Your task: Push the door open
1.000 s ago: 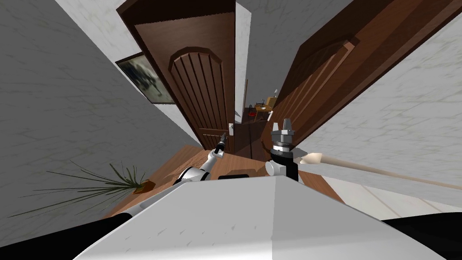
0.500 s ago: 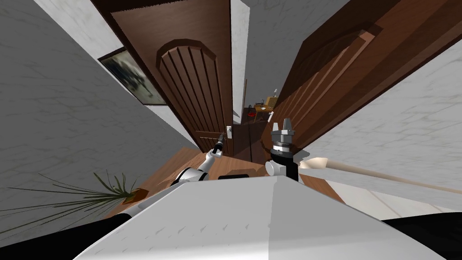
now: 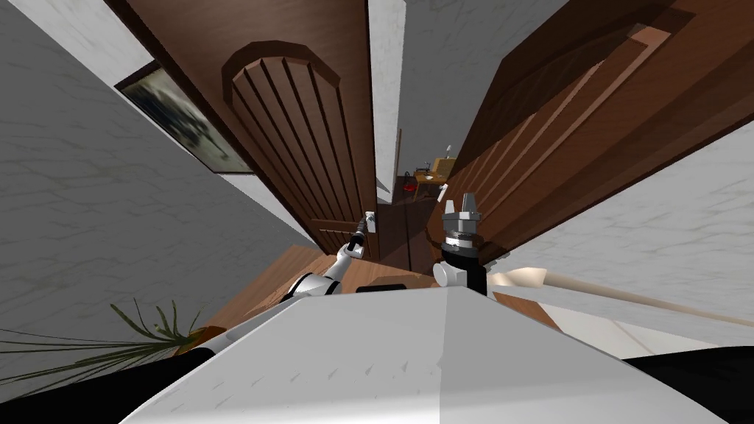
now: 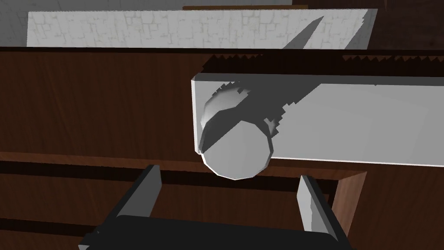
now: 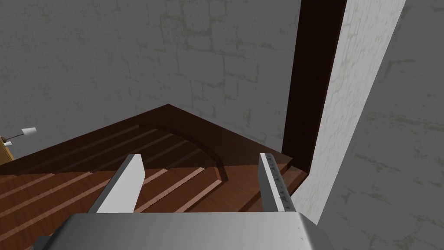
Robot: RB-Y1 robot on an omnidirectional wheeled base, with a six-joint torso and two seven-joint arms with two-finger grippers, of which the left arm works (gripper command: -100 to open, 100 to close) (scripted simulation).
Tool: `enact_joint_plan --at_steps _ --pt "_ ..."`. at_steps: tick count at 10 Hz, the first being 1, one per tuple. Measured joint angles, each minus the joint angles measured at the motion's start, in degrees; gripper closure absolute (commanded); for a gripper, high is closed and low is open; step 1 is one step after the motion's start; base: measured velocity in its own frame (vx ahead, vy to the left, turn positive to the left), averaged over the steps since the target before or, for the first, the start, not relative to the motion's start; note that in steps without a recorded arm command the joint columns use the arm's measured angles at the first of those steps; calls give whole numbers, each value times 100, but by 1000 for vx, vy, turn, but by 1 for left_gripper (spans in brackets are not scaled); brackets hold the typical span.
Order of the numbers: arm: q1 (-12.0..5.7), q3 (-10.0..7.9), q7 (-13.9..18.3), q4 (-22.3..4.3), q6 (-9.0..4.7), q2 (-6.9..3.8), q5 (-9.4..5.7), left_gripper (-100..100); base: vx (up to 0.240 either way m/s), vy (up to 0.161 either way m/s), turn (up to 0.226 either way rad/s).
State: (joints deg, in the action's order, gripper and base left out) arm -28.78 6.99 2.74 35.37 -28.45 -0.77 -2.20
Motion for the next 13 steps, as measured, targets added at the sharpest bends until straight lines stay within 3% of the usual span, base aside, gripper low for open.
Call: enact_joint_plan --at_steps 1,2,7,10,11,12,13 --pt "-5 -10 -4 -13 -15 52 -4 -100 88 -27 0" --pt "-8 -11 -3 -11 -16 58 -4 100 -10 3 5" --pt "1 -9 -4 -19 -10 53 -4 100 -17 6 -2" --pt "2 -94 -62 -159 -35 37 -30 100 133 -94 37" --pt "161 -91 -64 144 111 -24 -23 100 110 -82 31" --pt "138 -110 -54 177 152 -63 -32 100 53 -20 5" --pt "60 -137 -57 97 86 -69 -42 100 130 -63 35"
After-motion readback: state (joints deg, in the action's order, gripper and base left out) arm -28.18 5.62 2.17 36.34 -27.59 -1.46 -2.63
